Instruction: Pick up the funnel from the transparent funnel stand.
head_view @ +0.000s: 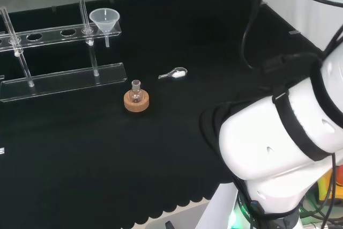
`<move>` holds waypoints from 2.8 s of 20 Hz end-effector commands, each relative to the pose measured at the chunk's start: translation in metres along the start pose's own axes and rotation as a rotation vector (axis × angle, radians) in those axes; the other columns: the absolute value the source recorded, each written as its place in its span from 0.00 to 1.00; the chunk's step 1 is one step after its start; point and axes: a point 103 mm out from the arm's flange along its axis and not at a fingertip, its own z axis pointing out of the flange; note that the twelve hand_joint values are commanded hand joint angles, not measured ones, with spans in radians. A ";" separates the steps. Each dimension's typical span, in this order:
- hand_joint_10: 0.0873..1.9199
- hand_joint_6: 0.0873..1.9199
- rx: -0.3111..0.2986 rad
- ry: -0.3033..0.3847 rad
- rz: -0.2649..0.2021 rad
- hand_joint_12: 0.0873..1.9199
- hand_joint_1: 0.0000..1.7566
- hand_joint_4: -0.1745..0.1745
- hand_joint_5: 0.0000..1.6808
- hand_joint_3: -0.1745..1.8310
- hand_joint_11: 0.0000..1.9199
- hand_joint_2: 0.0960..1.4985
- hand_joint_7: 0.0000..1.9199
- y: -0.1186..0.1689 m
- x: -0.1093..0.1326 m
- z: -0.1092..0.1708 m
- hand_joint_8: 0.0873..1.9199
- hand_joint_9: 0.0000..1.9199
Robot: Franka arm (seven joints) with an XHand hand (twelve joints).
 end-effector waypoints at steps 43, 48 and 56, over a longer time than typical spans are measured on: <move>0.23 0.00 0.224 -0.026 -0.111 0.27 0.17 0.33 0.00 0.09 0.00 0.43 0.05 0.103 0.079 0.113 0.18 0.00; 0.23 0.00 0.225 -0.026 -0.104 0.27 0.17 0.32 0.00 0.09 0.00 0.43 0.05 0.111 0.080 0.115 0.18 0.00; 0.22 0.00 0.244 -0.033 -0.112 0.25 0.17 0.33 0.00 0.09 0.00 0.43 0.04 0.116 0.083 0.118 0.19 0.00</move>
